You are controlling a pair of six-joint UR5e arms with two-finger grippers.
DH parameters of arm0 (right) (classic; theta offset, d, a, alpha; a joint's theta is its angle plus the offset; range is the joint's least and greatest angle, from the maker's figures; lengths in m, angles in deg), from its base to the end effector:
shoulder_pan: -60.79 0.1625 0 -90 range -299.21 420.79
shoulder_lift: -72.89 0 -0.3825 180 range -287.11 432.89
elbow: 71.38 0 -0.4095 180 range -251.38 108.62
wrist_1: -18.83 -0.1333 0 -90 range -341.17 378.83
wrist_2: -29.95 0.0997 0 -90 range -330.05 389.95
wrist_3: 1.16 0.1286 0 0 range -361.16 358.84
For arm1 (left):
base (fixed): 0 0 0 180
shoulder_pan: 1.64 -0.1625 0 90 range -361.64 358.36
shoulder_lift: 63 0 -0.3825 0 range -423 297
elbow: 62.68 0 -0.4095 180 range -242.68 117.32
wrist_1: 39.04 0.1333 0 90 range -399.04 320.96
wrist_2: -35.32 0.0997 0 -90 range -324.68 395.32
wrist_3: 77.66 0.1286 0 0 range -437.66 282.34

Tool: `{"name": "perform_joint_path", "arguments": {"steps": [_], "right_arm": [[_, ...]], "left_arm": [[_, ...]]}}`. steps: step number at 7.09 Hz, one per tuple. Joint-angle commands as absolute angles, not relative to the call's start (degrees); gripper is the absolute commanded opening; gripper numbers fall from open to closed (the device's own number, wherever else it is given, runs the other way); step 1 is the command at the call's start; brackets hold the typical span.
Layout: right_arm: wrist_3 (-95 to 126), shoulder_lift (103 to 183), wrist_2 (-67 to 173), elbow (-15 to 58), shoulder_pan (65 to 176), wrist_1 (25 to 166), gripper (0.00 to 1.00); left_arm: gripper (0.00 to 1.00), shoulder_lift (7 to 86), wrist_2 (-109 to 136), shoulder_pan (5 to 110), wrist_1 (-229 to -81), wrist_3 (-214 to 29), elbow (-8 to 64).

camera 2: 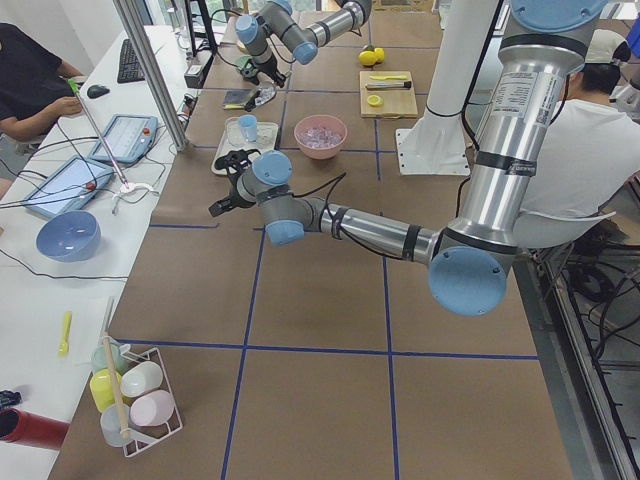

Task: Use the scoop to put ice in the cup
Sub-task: 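Carry the loaded scoop to the clear glass on the tray while the left arm withdraws, then tilt the scoop with the right gripper to pour ice into the clear glass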

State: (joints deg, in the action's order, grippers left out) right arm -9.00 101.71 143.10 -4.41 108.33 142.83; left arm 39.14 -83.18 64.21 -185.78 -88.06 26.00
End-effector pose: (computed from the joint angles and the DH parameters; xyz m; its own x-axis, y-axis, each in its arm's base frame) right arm -0.4555 -0.6203 0.2047 0.5611 -0.7361 0.3786 0.7569 0.6414 0.1252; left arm 0.1901 -0.5999 0.4106 0.6394 0.6866 -0.3460 -0.0414 0.4801 0.8762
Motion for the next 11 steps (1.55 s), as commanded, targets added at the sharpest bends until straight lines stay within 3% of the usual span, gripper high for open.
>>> {"name": "perform_joint_path", "arguments": {"steps": [1, 4, 11], "right_arm": [[-10.7, 99.8, 142.5, -7.0, 108.3, 143.0, 0.00], [-16.2, 93.7, 136.9, -12.8, 108.2, 150.2, 0.00], [-18.2, 93.1, 131.1, -13.2, 107.5, 152.3, 0.00]], "left_arm": [[1.00, 39.2, -83.2, 64.5, -185.7, -87.9, 26.0], [1.00, 39.2, -83.2, 64.5, -185.6, -87.9, 25.9], [1.00, 39.0, -83.5, 64.5, -185.7, -87.9, 26.0]]}}
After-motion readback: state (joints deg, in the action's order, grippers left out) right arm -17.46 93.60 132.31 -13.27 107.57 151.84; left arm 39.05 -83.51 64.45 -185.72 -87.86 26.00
